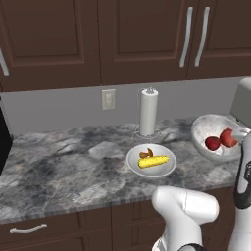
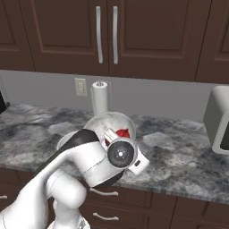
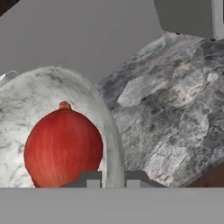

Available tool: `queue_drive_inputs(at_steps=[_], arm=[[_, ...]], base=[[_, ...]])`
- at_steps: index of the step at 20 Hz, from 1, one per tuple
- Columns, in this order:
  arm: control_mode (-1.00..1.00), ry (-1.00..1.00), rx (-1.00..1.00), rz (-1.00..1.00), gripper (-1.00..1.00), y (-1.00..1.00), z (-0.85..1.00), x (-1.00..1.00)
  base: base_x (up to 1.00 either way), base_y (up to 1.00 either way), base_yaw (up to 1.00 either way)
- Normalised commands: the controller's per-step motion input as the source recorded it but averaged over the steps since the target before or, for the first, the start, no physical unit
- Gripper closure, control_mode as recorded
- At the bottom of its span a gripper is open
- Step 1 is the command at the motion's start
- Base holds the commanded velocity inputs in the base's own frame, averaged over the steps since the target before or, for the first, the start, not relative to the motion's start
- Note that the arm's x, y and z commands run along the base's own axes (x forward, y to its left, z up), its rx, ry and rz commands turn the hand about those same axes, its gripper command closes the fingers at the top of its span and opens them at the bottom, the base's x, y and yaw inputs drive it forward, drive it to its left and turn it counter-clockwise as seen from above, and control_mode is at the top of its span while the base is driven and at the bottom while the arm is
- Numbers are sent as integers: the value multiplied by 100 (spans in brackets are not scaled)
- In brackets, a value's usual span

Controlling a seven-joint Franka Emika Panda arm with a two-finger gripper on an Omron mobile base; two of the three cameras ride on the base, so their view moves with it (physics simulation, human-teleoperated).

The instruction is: Place the bowl containing the tomato and onion in the microwave. Close the microwave door and press the start button to microwave the meal.

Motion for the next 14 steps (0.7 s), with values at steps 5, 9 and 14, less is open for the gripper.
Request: queue_drive_inputs(at_steps=[5, 9, 14], arm=[[-100, 0, -21, 15, 100, 69, 63, -35], [-100, 0, -22, 17, 100, 71, 45, -35], [-100, 0, -20, 12, 100, 60, 35, -17]], base=[[0, 0, 0], [0, 0, 0], [0, 0, 0]])
